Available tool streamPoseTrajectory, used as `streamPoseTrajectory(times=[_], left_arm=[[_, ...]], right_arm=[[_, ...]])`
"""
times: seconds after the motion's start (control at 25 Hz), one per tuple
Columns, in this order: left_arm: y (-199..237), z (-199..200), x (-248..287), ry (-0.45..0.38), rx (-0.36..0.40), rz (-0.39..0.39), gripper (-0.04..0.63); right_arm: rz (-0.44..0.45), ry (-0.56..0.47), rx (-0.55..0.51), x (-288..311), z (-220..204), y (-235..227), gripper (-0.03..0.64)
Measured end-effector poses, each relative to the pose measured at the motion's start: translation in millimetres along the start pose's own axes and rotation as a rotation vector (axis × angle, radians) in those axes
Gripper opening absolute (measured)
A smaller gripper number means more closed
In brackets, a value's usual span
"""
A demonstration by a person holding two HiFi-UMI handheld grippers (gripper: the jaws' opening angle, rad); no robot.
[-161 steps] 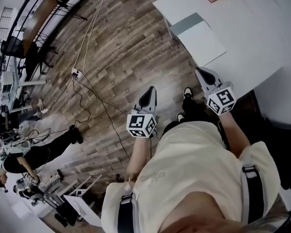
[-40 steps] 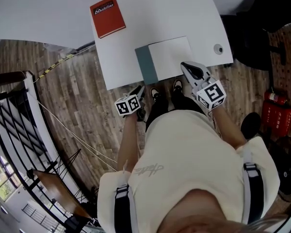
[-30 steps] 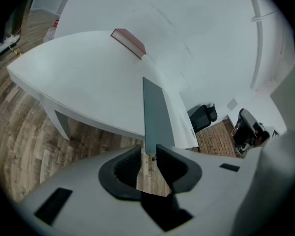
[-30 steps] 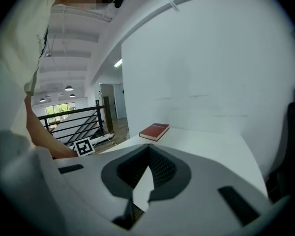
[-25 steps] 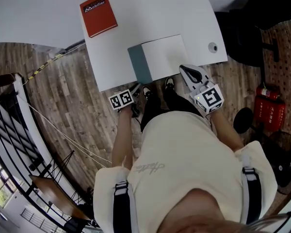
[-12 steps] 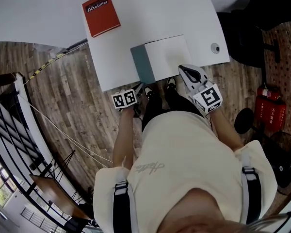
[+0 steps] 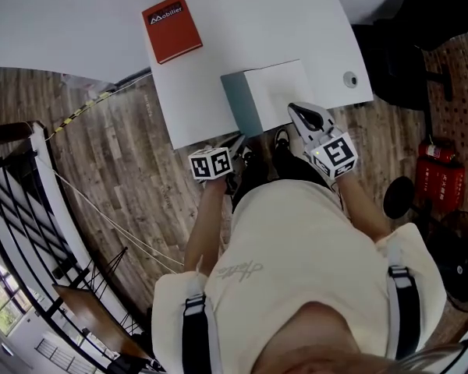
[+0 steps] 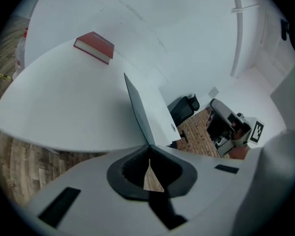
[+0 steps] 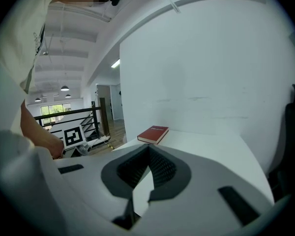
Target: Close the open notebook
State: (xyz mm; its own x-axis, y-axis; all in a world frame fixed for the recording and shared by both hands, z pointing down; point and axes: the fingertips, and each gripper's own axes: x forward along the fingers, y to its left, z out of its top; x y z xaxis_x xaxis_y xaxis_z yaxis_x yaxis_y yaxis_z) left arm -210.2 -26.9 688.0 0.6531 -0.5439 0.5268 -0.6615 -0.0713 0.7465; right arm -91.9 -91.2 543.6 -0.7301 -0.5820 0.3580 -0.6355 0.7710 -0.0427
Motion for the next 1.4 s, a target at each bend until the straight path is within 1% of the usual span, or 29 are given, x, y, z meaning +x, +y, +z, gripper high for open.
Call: streamPoseTrajectory(times=[0.16,0.36,0.44,0.56,0.68,0.84,0.96,1.2,1.32,1.4], left_arm=[[-22,8,-1,0.017,0.059,-0.021,0.025],[-46,16,0,0.026,0.146,-0.023,0.025],[-53,17,3,0.028,0.165,-0.018,0.025],[-67,16,8,0.028,0.172,-0.008,0.025],[-80,19,12,0.007,0.165,0.01,0.025],[-95,24,23,-0.028,0.156,0.048,0.025],[-106,23,30,-0.041,0.155,0.081,0.025],[-125,21,48,-0.041,0.172,0.117,0.025],[-135,19,59,-0.041,0.175,0.128,0.025],[-139,14,67,-0.042,0.162,0.131,0.025]], right_arm=[[-0.039,0.006,0.009,-2,3,2,0.006],[-0.078,-0.001,0.006,-20,-6,-4,0.006],[-0.087,-0.002,0.021,-27,-11,-10,0.006],[-0.087,-0.001,0.057,-37,-19,-23,0.006],[-0.075,-0.006,0.084,-42,-19,-38,0.006],[-0.05,-0.025,0.077,-50,-19,-59,0.006],[-0.034,-0.03,0.094,-58,-26,-72,0.006],[0.005,-0.032,0.15,-64,-41,-91,0.006],[0.03,-0.039,0.154,-67,-40,-101,0.006],[0.047,-0.033,0.135,-69,-42,-107,0.006]])
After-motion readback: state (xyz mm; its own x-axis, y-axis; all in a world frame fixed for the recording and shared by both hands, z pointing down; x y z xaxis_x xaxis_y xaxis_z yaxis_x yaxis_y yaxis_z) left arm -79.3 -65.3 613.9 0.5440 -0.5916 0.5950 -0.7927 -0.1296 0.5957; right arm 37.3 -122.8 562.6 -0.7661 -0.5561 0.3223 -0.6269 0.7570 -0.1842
